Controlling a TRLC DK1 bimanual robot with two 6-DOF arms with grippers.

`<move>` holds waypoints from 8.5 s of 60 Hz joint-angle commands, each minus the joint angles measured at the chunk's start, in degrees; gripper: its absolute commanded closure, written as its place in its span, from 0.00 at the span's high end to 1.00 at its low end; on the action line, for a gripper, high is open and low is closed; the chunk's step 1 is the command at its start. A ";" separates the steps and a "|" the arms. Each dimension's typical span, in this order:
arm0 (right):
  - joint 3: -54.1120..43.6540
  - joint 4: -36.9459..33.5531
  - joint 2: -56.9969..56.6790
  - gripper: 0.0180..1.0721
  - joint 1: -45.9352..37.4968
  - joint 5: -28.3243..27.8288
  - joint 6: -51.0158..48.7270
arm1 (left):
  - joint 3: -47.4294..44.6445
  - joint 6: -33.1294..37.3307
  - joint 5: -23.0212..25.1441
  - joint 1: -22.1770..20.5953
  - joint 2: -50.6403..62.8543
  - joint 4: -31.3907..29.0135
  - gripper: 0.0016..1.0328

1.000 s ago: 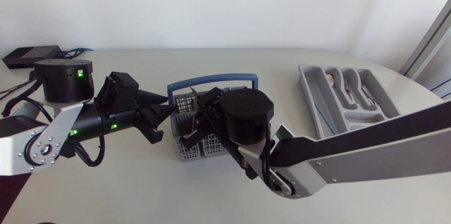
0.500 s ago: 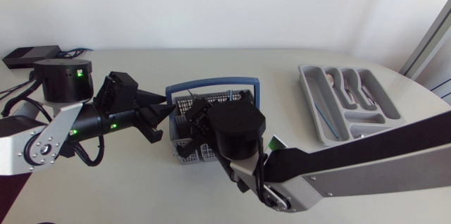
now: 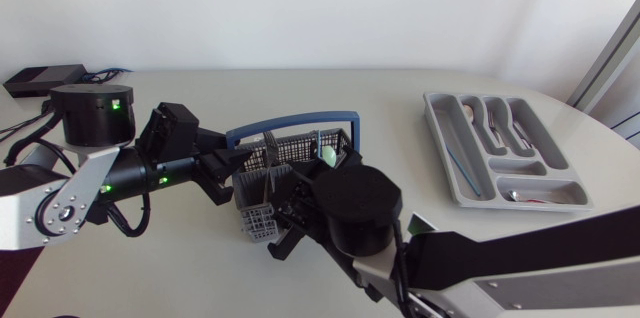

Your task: Sort the cutlery from the basket into the organizer compartments.

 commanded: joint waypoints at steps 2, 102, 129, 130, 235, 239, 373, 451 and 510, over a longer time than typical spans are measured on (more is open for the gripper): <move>-1.91 -2.48 -5.45 0.49 -0.57 -1.64 0.86 | 0.09 -0.20 -0.12 -1.18 0.54 0.37 0.41; -12.19 -23.39 -38.85 0.50 -13.84 -9.46 5.16 | 11.43 -4.95 -17.00 -16.39 -16.16 -43.49 0.41; -12.72 -23.31 -38.59 0.50 -15.07 -10.16 5.69 | 10.82 -2.49 -14.62 -11.38 -1.13 -33.03 0.37; -12.72 -23.31 -38.59 0.50 -15.07 -10.25 5.69 | 10.82 -2.22 -14.62 -10.94 -0.78 -32.76 0.37; -12.37 -20.23 -32.61 0.51 -16.04 -12.45 7.45 | 14.51 -6.35 -24.20 -9.79 17.85 -8.95 0.36; -12.46 -20.23 -32.61 0.51 -16.13 -12.53 7.45 | 14.59 -6.53 -24.82 -9.97 17.94 -8.86 0.32; -13.69 -18.56 -32.70 0.51 -15.95 -12.80 7.71 | -5.71 14.83 -33.78 -21.75 2.47 16.45 0.03; 6.09 -38.86 -26.28 0.51 -21.49 -48.66 18.96 | 15.91 -8.64 -13.57 -18.76 -11.94 -15.01 0.03; 2.40 -50.20 -26.28 0.51 -31.86 -83.37 13.07 | 15.91 -2.40 14.64 -18.58 -6.94 -15.80 0.03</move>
